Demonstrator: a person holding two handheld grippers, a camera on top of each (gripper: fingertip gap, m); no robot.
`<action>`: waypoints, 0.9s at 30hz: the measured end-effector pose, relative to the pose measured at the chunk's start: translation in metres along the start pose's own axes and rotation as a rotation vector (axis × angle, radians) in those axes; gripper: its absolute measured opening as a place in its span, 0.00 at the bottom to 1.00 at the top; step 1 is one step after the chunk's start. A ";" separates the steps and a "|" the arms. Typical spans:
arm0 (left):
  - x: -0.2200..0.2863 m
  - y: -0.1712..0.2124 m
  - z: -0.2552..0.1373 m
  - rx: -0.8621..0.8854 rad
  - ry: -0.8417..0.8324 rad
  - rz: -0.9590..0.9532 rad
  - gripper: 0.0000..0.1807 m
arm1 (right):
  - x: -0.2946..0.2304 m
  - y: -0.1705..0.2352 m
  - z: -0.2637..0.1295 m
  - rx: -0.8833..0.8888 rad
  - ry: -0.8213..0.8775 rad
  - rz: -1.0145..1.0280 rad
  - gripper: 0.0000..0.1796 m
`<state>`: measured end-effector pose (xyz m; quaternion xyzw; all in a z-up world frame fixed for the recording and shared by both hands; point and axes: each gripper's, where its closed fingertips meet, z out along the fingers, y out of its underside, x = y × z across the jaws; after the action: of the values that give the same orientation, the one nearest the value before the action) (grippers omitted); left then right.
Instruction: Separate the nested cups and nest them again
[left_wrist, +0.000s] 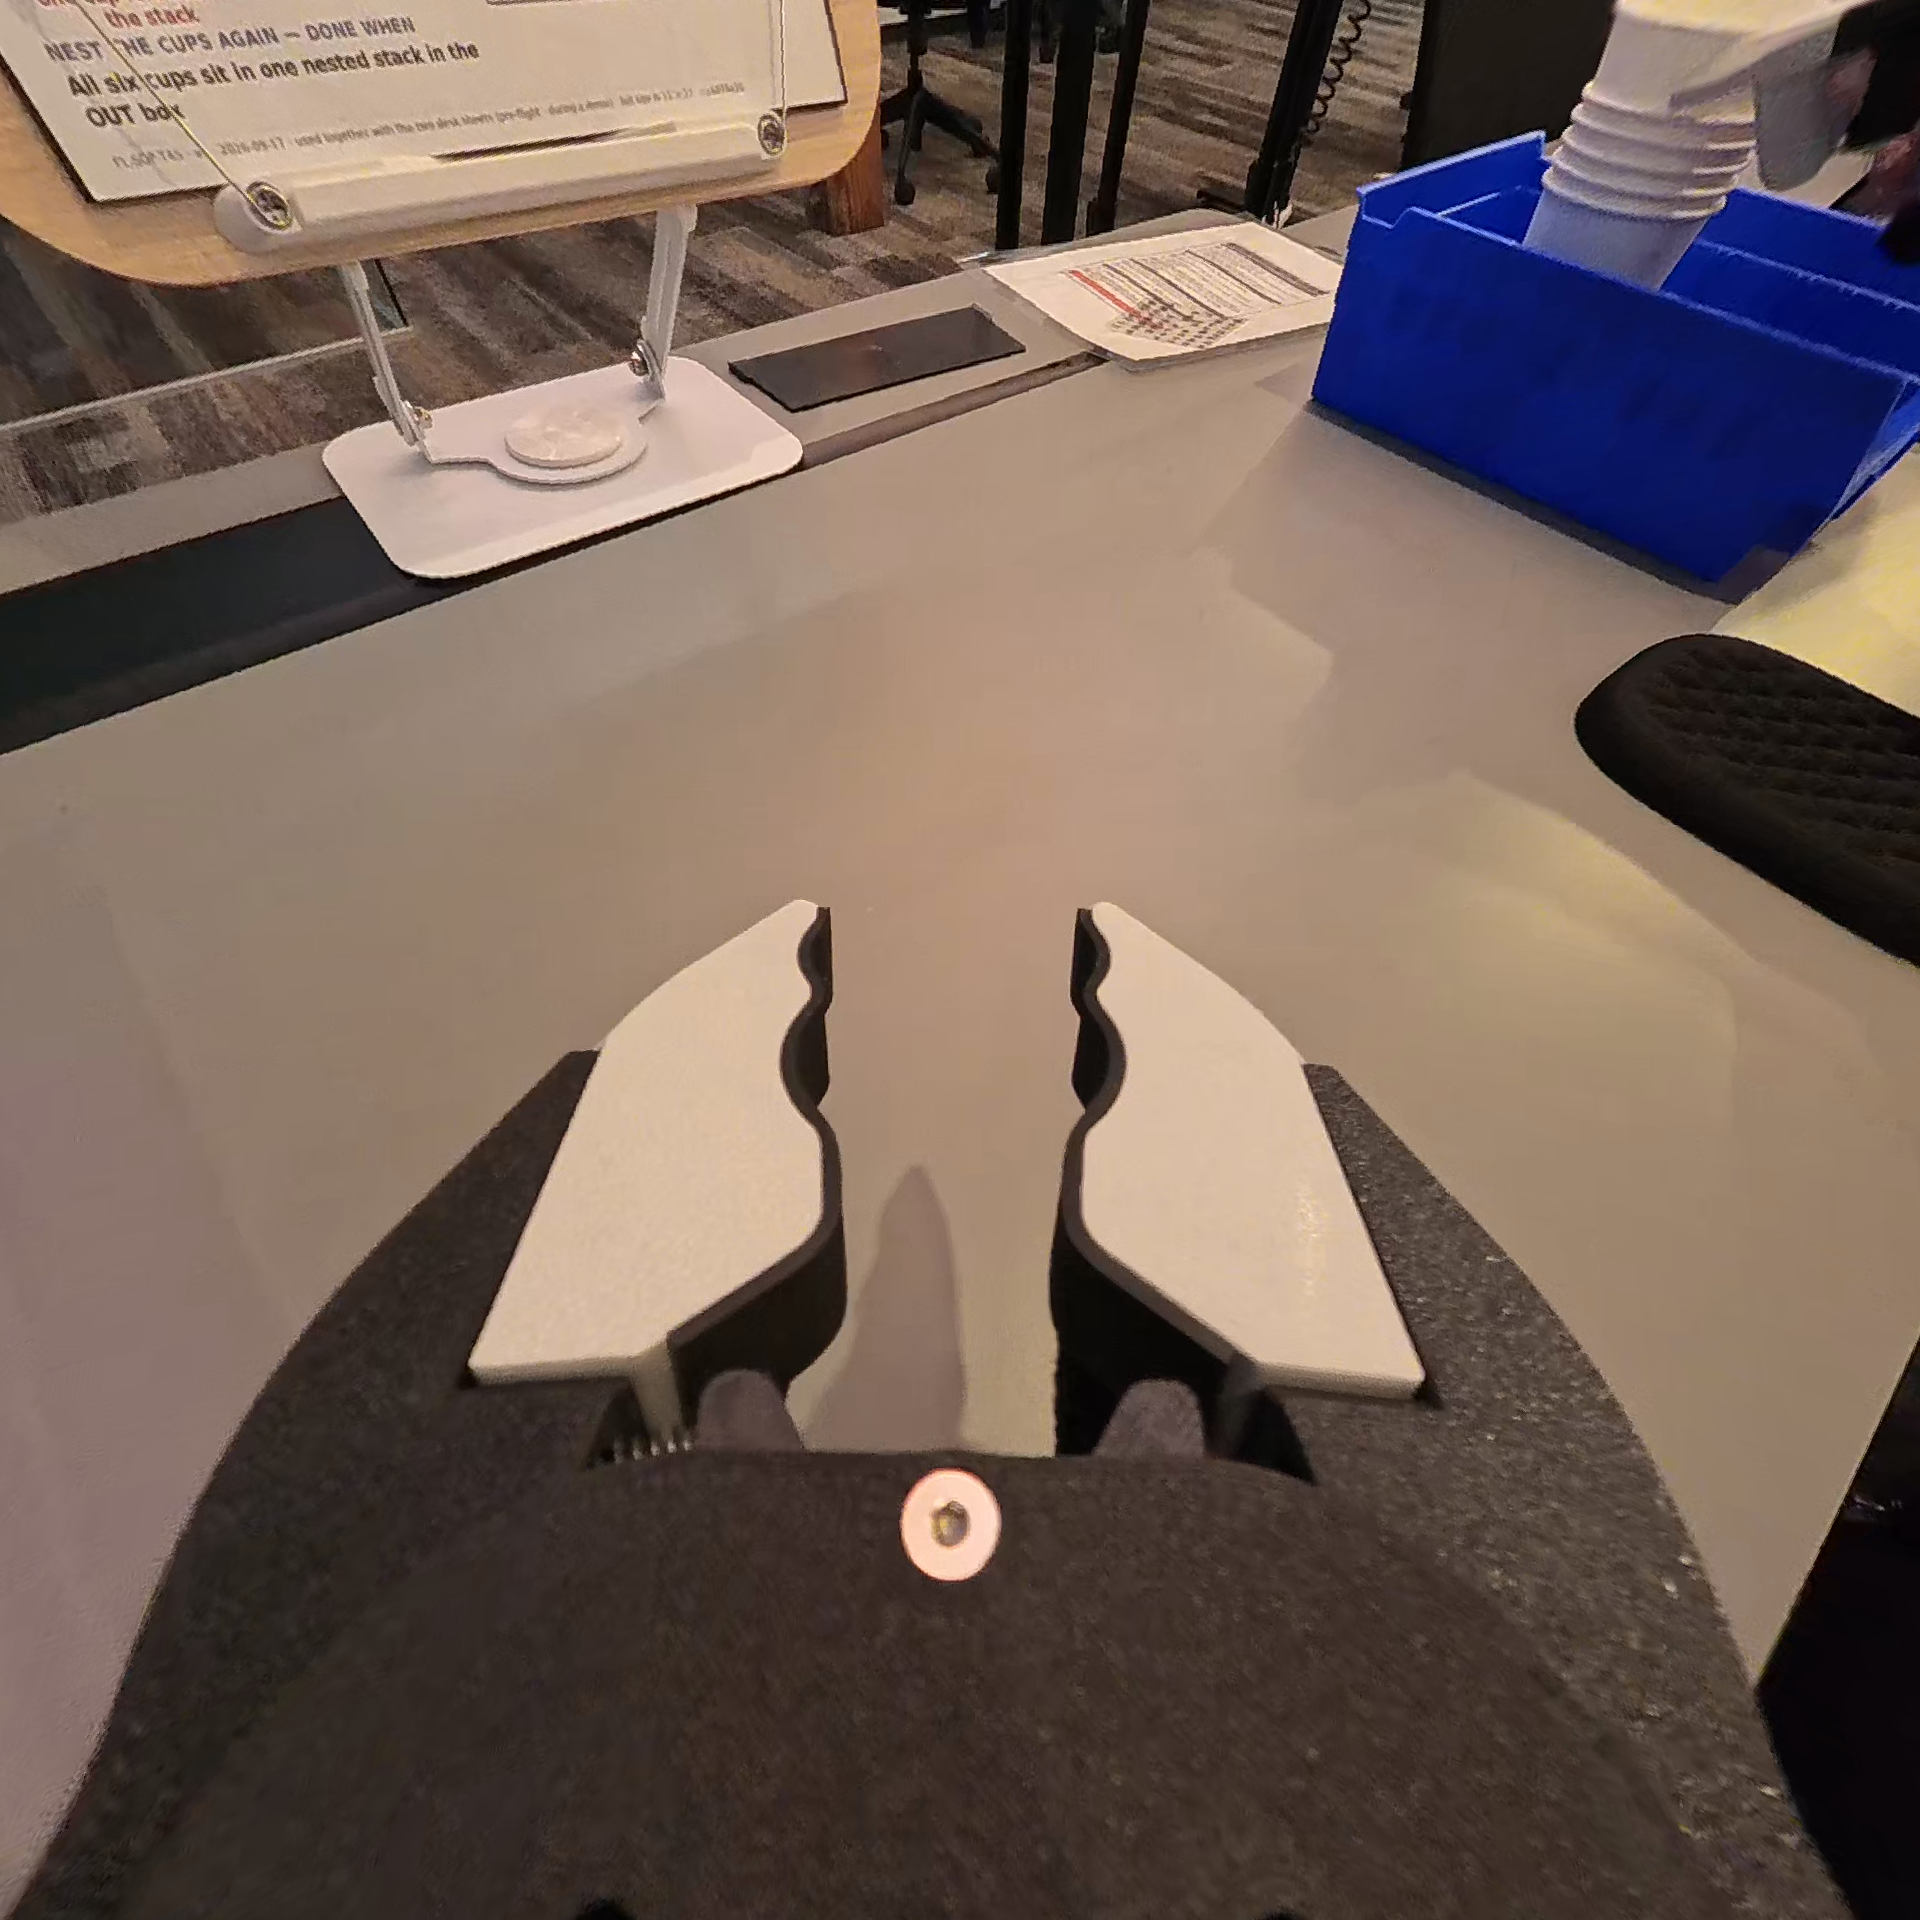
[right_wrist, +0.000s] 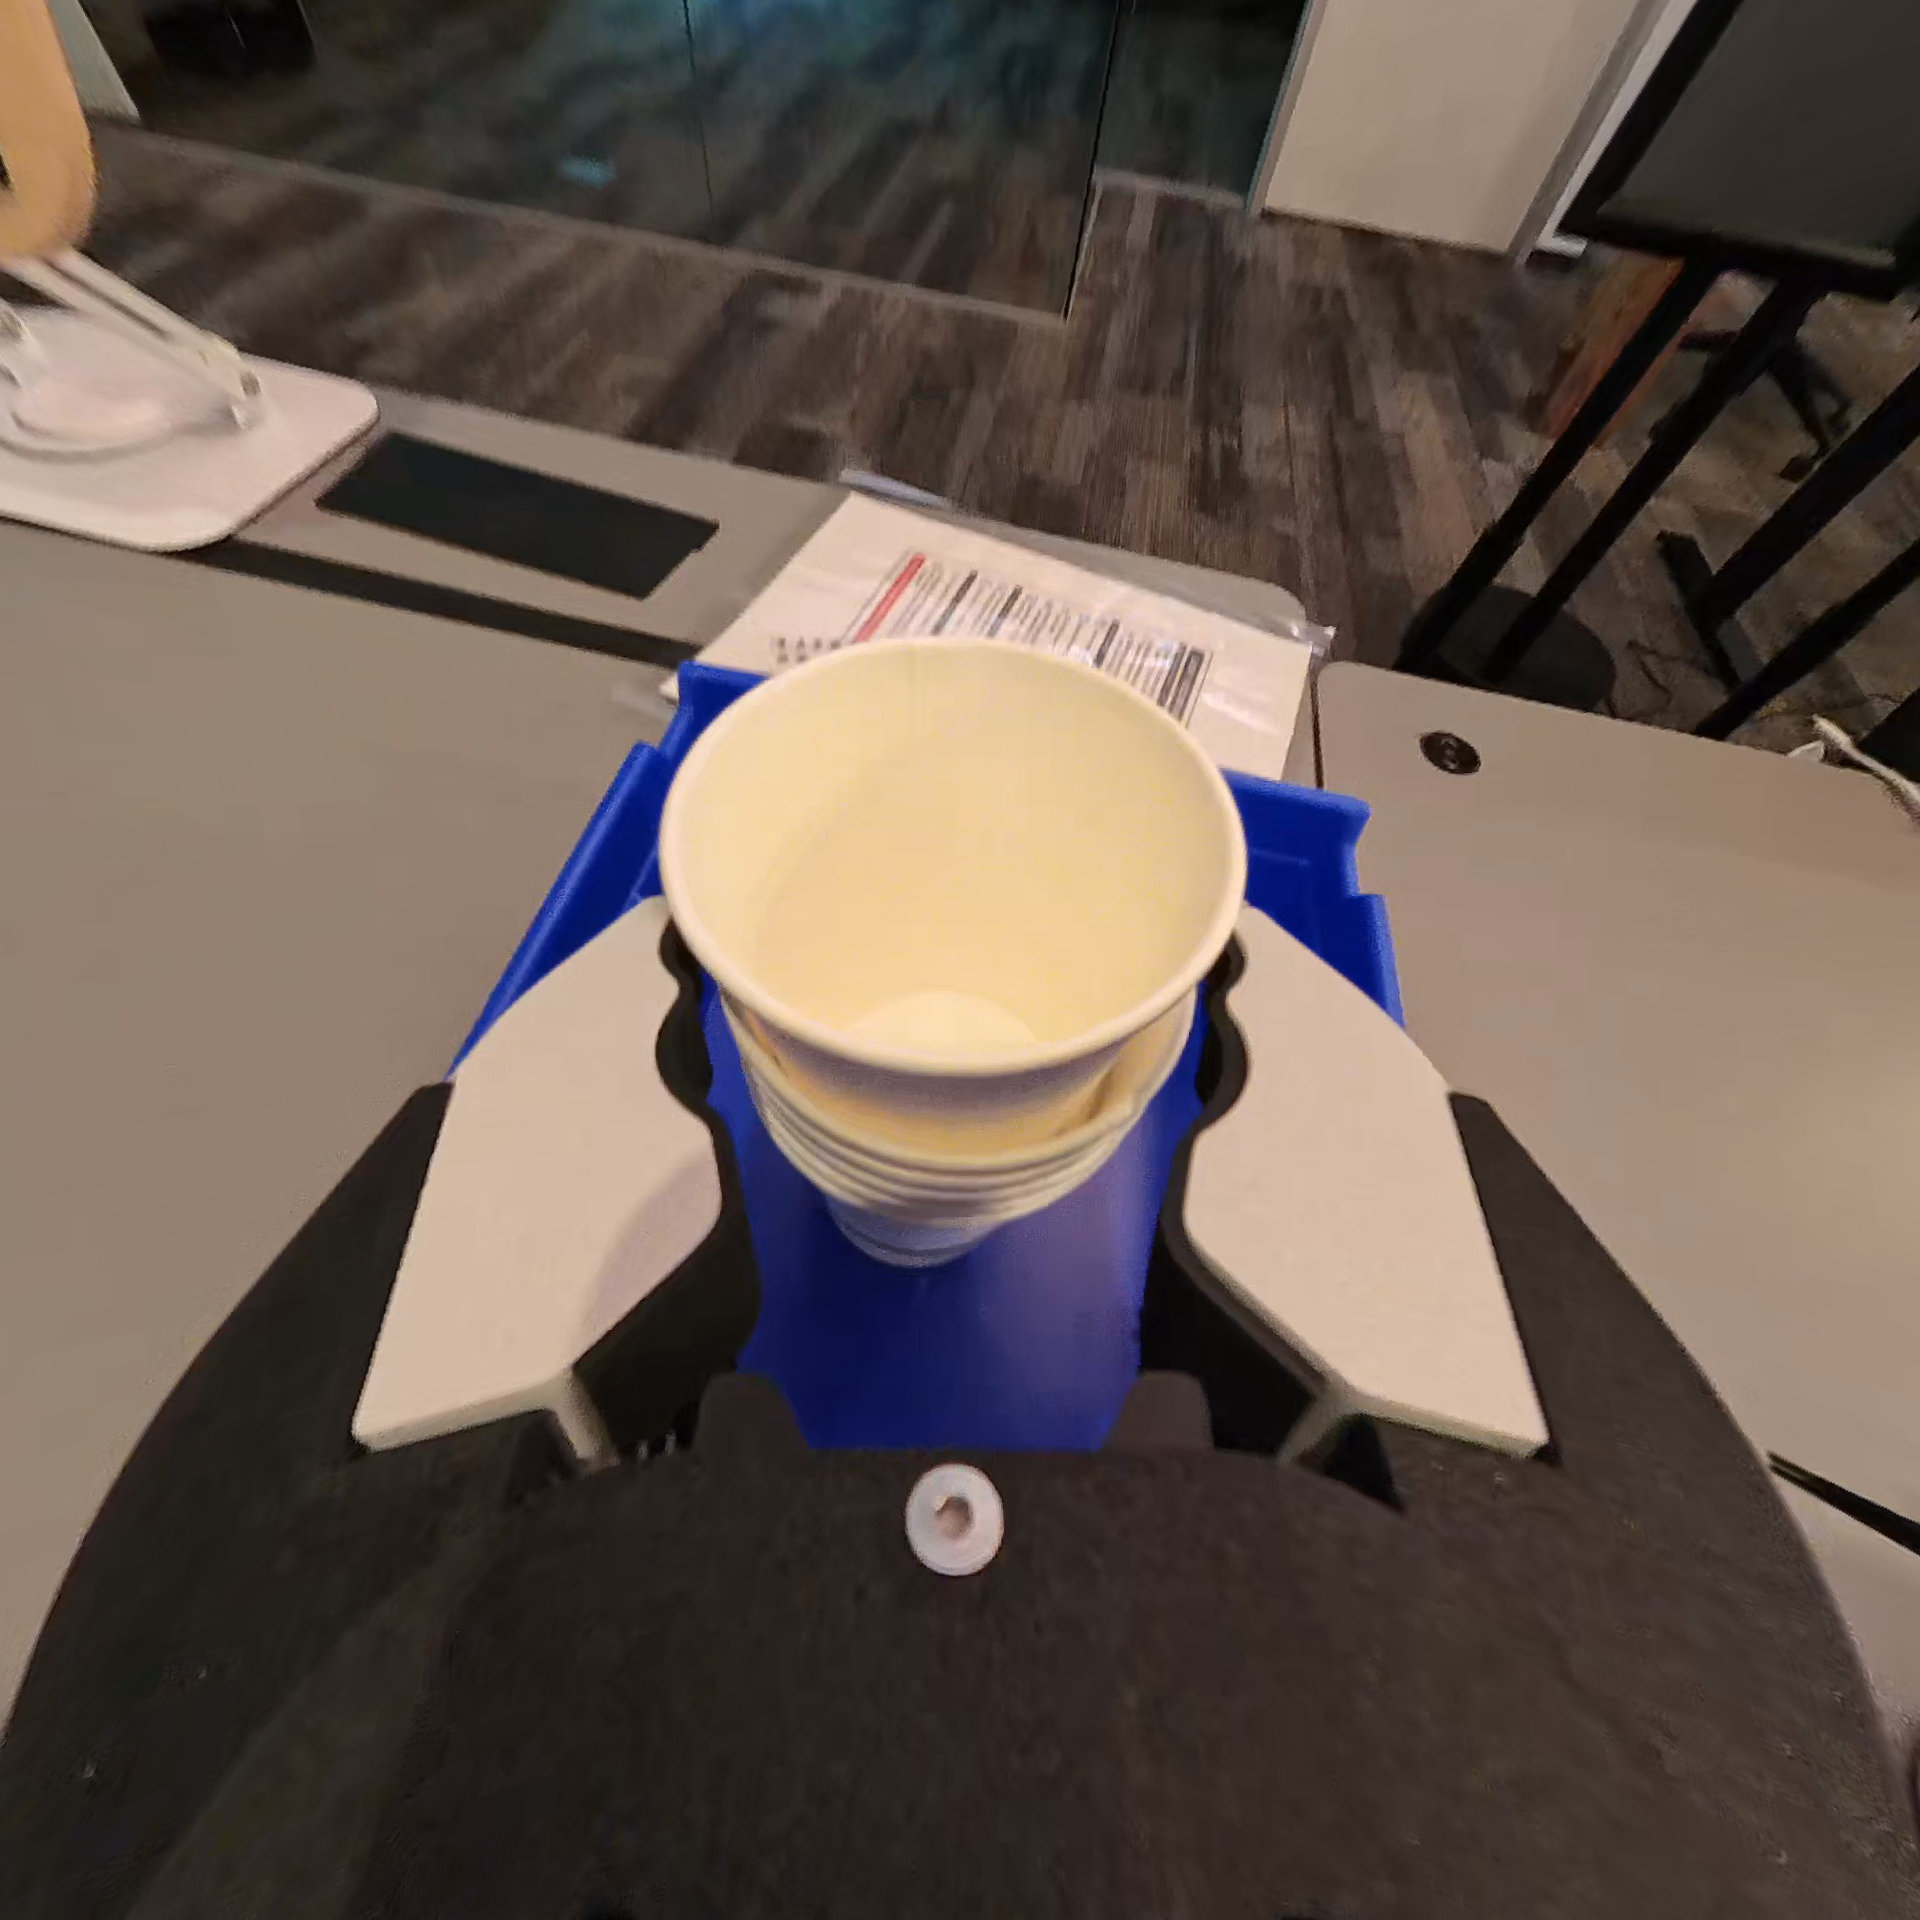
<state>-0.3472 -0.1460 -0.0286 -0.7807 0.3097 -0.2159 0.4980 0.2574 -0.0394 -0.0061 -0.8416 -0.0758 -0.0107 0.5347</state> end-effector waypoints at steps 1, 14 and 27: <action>0.000 0.000 -0.001 0.005 0.006 -0.010 0.24 | 0.000 0.003 -0.001 -0.024 0.002 -0.009 0.51; -0.010 -0.007 -0.026 0.082 -0.041 -0.083 0.25 | 0.008 -0.038 -0.100 0.159 0.060 0.064 0.46; -0.128 0.002 -0.120 -0.209 -0.533 -0.034 0.40 | 0.095 0.080 -0.077 -0.507 -0.021 0.189 0.29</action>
<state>-0.5168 -0.1345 0.0156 -0.8621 0.1750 0.0218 0.4750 0.3675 -0.1314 -0.0356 -0.9520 0.0028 0.0293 0.3047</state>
